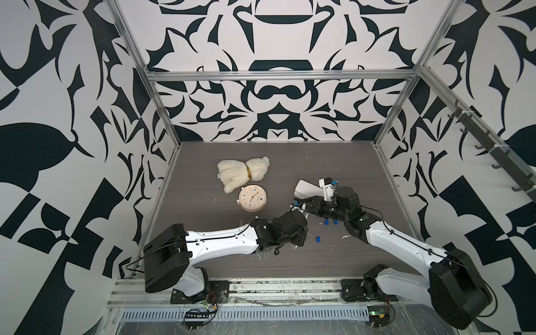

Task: Remove stoppers from test tubes
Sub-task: Open the stopper on the test tube.

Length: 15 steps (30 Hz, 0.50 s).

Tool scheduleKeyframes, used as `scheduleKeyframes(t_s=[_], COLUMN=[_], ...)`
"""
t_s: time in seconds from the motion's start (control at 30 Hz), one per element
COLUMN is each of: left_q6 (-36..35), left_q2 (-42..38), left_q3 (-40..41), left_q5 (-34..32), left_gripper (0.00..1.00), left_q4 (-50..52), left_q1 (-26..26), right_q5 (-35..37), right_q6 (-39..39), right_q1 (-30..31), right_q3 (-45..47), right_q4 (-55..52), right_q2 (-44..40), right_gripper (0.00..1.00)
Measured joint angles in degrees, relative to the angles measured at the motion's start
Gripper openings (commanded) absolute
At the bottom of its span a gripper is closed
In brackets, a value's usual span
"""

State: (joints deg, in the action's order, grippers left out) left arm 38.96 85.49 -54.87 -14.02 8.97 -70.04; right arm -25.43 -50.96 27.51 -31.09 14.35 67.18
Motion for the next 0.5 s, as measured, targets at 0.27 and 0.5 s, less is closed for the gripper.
scheduleKeyframes(t_s=[0.27, 0.5], left_q6=[0.0, 0.0], left_q2=[0.0, 0.0], left_q3=[0.0, 0.0], left_q5=[0.0, 0.0], left_gripper=[0.19, 0.19], left_q4=[0.0, 0.0], left_q1=[0.0, 0.0], right_q5=[-1.2, -1.2], right_q6=[-1.2, -1.3], right_q1=[0.0, 0.0], right_q3=[0.6, 0.6], right_q4=[2.4, 2.8], right_q2=[1.3, 1.3], right_gripper=[0.15, 0.15])
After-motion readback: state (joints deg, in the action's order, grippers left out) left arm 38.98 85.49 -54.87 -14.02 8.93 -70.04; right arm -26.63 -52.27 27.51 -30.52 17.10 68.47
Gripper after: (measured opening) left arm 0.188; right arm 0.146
